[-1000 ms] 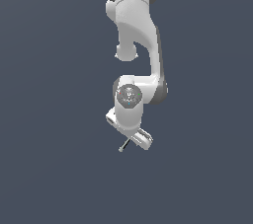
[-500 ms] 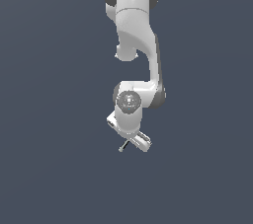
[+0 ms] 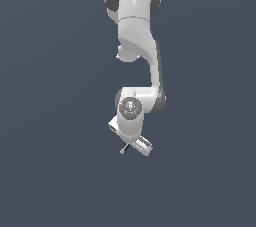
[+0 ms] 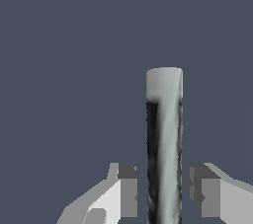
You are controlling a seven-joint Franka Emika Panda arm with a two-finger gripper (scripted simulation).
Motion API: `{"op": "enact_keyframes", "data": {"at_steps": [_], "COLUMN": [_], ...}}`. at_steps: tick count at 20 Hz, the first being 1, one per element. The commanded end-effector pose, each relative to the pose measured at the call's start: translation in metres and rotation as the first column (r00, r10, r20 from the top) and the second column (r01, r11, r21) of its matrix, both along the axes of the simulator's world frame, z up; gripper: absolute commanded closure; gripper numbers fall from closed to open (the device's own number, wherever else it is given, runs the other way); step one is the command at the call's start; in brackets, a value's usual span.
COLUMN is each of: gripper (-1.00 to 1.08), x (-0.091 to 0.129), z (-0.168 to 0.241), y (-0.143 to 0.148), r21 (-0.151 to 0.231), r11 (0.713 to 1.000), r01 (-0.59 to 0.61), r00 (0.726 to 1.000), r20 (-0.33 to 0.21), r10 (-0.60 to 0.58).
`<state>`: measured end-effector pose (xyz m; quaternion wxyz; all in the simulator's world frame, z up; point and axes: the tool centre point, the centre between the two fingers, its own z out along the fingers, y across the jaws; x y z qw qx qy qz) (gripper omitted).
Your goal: Pick up the object and move it to a goal position.
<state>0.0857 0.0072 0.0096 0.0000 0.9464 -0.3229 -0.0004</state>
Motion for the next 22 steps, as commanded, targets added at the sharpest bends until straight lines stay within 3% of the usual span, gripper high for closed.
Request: {"op": "enact_keyframes", "data": {"at_steps": [1, 13, 22], "gripper": [1.08, 1.08, 1.08], "x": [0.000, 0.000, -0.002], "z": [0.000, 0.005, 0.053], "y": [0.000, -0.003, -0.037], "r21": [0.000, 0.000, 0.000], "r11": [1.000, 1.000, 1.000], "r01": [0.000, 0.000, 0.001], "r00": [1.000, 1.000, 1.000], "r20": [0.001, 0.001, 0.001], "r10": [0.000, 0.000, -0.001]}}
